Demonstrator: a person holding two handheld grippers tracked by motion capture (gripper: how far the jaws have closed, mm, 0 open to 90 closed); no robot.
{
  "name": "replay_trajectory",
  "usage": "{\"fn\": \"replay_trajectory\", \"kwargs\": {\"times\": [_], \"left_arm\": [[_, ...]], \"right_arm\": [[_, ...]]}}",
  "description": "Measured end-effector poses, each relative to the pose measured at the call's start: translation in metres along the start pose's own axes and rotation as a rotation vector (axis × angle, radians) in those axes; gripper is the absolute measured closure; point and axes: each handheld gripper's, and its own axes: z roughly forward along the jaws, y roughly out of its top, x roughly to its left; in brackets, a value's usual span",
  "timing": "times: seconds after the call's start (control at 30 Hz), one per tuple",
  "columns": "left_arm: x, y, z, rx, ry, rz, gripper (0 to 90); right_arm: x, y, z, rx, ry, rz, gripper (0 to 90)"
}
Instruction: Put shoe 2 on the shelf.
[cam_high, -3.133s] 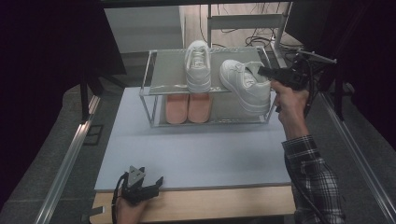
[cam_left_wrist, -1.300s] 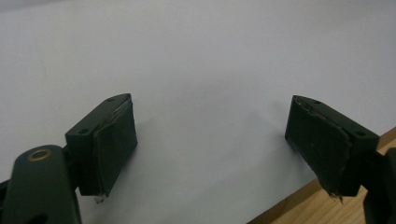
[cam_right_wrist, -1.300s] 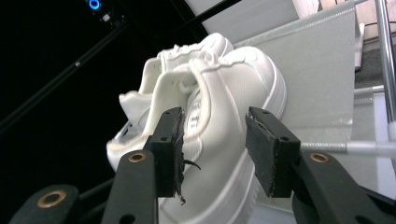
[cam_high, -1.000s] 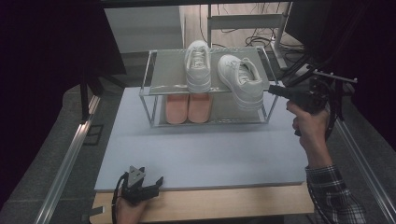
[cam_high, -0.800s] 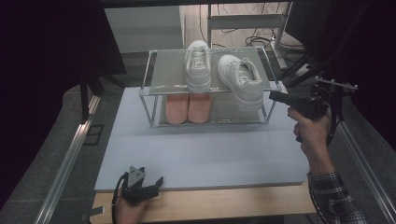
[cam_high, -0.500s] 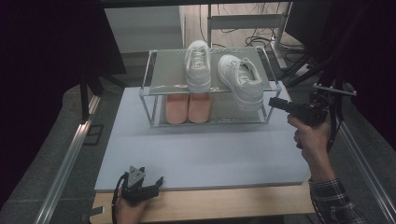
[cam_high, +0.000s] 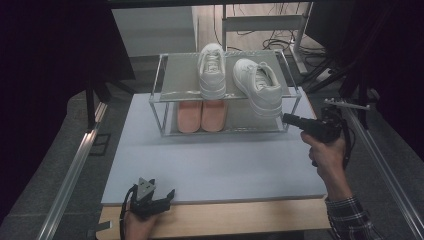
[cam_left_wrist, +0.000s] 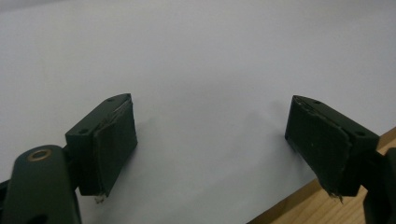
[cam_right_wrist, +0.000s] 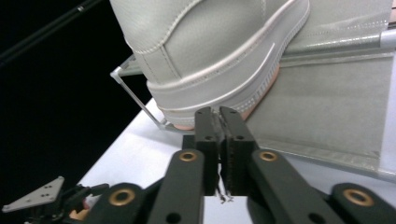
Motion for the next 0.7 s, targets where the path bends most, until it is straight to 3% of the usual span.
{"fn": "replay_trajectory", "kwargs": {"times": [0.7], "left_arm": [[0.0, 0.0, 0.0, 0.0, 0.0, -0.004, 16.2]], "right_arm": [[-0.001, -0.002, 0.019, 0.013, 0.003, 0.006, 89.8]]}}
